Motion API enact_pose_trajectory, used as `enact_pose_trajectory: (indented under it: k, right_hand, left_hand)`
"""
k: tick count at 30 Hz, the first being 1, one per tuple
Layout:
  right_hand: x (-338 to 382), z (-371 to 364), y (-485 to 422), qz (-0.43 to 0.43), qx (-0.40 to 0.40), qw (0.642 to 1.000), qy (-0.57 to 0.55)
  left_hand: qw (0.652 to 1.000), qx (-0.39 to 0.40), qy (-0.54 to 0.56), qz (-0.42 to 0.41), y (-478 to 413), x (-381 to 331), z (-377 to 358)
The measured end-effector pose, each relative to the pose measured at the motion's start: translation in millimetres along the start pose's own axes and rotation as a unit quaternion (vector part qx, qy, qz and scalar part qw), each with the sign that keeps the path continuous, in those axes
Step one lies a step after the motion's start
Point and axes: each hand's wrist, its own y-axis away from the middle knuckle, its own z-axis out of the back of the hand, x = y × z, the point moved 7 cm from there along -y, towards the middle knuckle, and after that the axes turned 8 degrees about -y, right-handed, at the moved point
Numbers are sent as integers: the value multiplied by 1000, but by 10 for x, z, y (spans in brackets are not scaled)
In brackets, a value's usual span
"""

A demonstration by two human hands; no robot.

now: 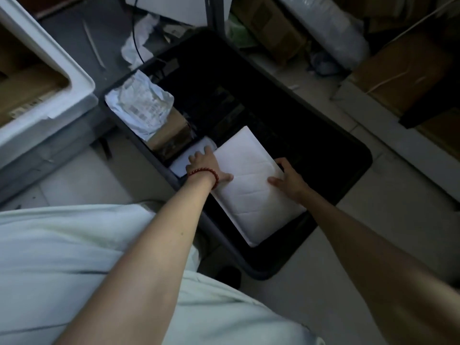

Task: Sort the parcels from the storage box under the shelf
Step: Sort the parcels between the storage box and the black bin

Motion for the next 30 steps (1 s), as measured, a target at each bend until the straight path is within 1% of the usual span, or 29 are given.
enact_pose_trajectory:
  k: [4,6,7,9,11,13,15,17,19,21,23,26,30]
  right_hand:
    - [-3,-207,-47,7,15,999,42]
    - [-39,-332,-55,5,34,997,71]
    - [-64,-379,-55,1,40,996,83]
    - [-87,-404,-72,0,25,993,118]
    - [-78,-419,-95,3,10,983,182]
    - [-100,-498,-94,-16,34,972,232]
    - [-166,-601,-68,-46,86,956,277]
    - [-224,-647,-20,-67,121,948,288]
    - [-184,-604,31,-61,117,943,305]
    - [-13,-527,86,-22,78,931,355]
    - [275,-456,147,38,16,925,377]
    - [776,-393,257,109,-63,923,364]
    - [1546,-404,400,171,-117,920,333]
  left_hand:
    - [999,42,1,-14,31,116,-130]
    - [997,74,-29,-24,63,152,-220]
    - [994,90,-59,-28,75,159,-265]
    - [984,109,-131,-42,82,147,-331]
    - [968,116,-217,-50,91,133,-360]
    - [941,123,-310,-61,117,120,-364]
    - [913,116,-382,-80,145,94,-355]
    - [909,73,-400,-95,161,51,-302]
    - [919,3,-378,-110,187,-6,-182]
    - [931,-56,-343,-114,228,-35,-30]
    - [942,-94,-307,-99,274,-8,130]
    - [957,-152,-238,-65,415,127,415]
    - [963,-230,-143,-11,680,475,1063]
